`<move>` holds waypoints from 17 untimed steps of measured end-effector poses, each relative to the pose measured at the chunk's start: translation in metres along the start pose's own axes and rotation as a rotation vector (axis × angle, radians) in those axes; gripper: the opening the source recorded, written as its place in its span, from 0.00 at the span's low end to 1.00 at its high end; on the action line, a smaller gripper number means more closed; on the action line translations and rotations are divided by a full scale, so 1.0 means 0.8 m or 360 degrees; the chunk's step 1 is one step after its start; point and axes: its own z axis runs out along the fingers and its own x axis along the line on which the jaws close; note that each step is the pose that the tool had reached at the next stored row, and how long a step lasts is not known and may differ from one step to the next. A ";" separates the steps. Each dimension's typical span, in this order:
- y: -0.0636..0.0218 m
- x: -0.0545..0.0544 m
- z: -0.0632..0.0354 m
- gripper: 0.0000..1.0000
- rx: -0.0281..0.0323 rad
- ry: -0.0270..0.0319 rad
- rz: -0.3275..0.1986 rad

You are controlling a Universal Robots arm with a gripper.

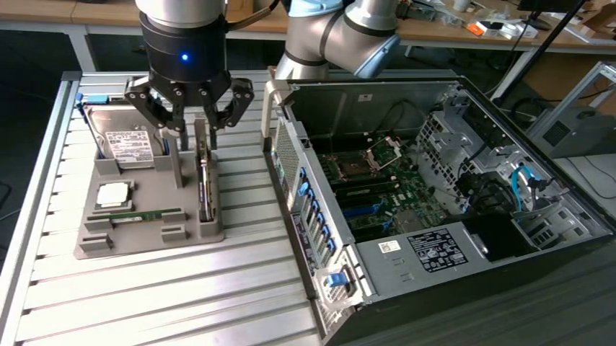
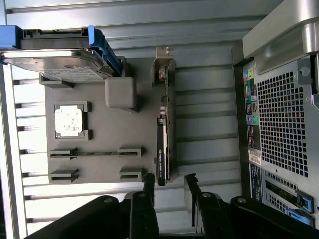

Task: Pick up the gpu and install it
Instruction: 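Pick up the gpu and move the gpu toward the slot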

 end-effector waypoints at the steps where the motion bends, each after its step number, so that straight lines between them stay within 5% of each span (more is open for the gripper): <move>1: 0.000 0.000 0.000 0.42 0.00000 0.00000 0.0000; 3: 0.000 0.000 0.000 0.48 -0.00001 -0.00001 0.0000; 17: -0.001 0.000 0.022 0.48 0.00000 -0.00001 0.0000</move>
